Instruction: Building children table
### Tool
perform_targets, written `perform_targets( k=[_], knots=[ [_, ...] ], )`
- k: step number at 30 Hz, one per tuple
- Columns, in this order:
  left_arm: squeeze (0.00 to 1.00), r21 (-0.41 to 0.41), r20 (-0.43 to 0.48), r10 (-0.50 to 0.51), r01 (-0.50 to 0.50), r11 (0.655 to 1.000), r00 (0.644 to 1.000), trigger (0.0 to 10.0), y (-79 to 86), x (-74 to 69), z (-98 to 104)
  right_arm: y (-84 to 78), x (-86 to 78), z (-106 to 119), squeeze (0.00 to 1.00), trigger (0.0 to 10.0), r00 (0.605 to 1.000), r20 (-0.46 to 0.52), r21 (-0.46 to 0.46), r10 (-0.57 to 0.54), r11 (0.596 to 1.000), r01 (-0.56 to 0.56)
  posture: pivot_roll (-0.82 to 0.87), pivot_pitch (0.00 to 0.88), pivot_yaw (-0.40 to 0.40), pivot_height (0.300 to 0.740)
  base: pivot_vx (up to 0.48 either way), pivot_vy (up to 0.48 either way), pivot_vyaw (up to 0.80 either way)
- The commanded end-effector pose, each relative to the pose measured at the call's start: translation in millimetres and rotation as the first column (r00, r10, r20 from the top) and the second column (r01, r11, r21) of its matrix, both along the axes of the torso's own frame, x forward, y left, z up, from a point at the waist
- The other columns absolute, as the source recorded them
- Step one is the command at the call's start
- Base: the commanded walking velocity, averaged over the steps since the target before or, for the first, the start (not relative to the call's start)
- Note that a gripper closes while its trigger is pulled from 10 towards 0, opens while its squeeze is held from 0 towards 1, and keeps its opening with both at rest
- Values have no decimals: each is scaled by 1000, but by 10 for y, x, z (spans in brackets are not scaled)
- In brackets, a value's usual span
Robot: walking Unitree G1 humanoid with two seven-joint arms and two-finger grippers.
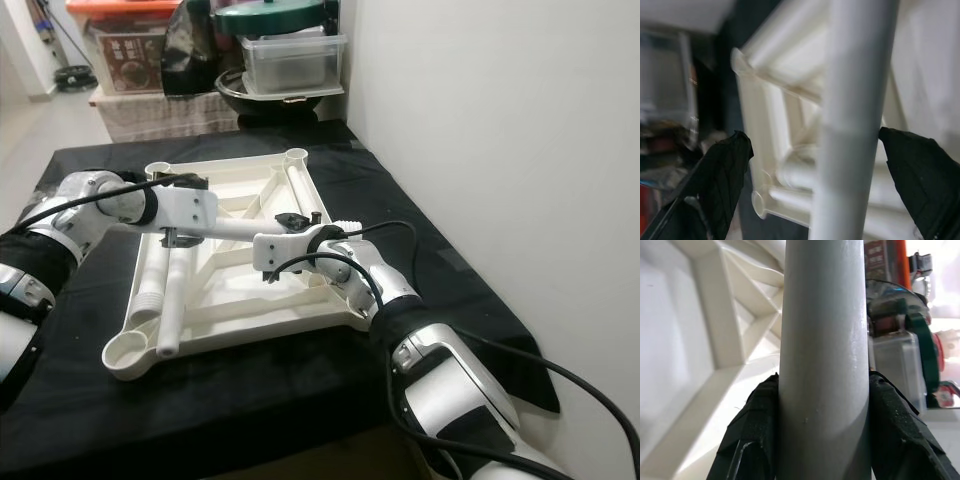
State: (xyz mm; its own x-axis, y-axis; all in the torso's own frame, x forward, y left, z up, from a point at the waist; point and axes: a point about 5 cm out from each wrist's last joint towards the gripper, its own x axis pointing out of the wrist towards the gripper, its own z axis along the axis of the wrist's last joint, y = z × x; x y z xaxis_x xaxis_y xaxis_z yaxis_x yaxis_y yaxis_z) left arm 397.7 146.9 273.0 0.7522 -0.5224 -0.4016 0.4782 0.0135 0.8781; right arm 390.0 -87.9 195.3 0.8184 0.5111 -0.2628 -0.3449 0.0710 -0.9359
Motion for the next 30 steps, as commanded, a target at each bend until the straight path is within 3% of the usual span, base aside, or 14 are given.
perform_targets(
  k=[1, 3, 5, 6, 7, 10, 15, 17, 21, 23, 25, 26, 27, 30],
  knots=[
    [0, -156, 127, -81, 101, 983, 989, 10000, -85, -138, 421, 16, -16, -125, 0, 0, 999, -49, -20, 4, 1000, -5, -11, 0, -1, 740, 0, 0, 0],
    [0, -234, 143, -118, 149, 961, 983, 10000, -111, -252, 511, -17, 9, -86, 0, 0, 999, -41, 5, -20, 1000, 20, -9, 0, -5, 740, 0, 0, 0],
    [0, -234, 143, -118, 149, 961, 983, 10000, -111, -252, 511, -17, 9, -86, 0, 0, 999, -41, 5, -20, 1000, 20, -9, 0, -5, 740, 0, 0, 0],
    [0, -311, 161, -156, 201, 929, 974, 10000, -116, -400, 544, -61, 47, -15, 0, 0, 998, -25, 39, -50, 998, 51, -4, 0, -9, 740, 0, 0, 0],
    [0, -311, 161, -156, 201, 929, 974, 10000, -116, -400, 544, -61, 47, -15, 0, 0, 998, -25, 39, -50, 998, 51, -4, 0, -9, 740, 0, 0, 0],
    [0, -416, 170, -225, 277, 866, 959, 10000, -104, -687, 412, -155, 119, 128, 0, 0, 994, 10, 87, -106, 991, 105, 4, 0, -20, 740, 0, 0, 0],
    [0, -510, 128, -198, 236, 827, 972, 10000, -45, -821, 185, -212, 165, 245, 0, 0, 989, 37, 128, -141, 983, 135, 10, 0, -24, 740, 0, 0, 0],
    [0, -573, 74, -153, 167, 803, 986, 10000, 5, -920, -63, -264, 211, 407, 0, 0, 980, 70, 219, -186, 961, 166, 12, 0, -28, 740, 0, 0, 0],
    [0, -628, 49, -115, 120, 769, 992, 10000, 13, -992, -210, -306, 242, 550, 0, 0, 971, 64, 363, -229, 912, 191, 15, 0, -32, 740, 0, 0, 0],
    [0, -680, 27, -92, 86, 728, 995, 10000, 2, -1063, -271, -342, 260, 632, 0, 0, 968, -13, 544, -249, 811, 216, 20, 0, -34, 740, 0, 0, 0],
    [0, -680, 27, -92, 86, 728, 995, 10000, 2, -1063, -271, -342, 260, 632, 0, 0, 968, -13, 544, -249, 811, 216, 20, 0, -34, 740, 0, 0, 0],
    [0, -707, 14, -71, 60, 705, 997, 10000, 9, -1097, -288, -339, 261, 665, 0, 0, 972, -68, 647, -226, 731, 215, 19, 0, -32, 740, 0, 0, 0],
    [0, -707, 14, -71, 60, 705, 997, 10000, 9, -1097, -288, -339, 261, 665, 0, 0, 972, -68, 647, -226, 731, 215, 19, 0, -32, 740, 0, 0, 0],
    [0, -803, -25, -6, -16, 596, 1000, 10000, 50, -1130, -331, -264, 237, 744, 0, 0, 972, -235, 903, -20, 366, 226, 18, 0, -34, 740, 0, 0, 0]
  ],
)
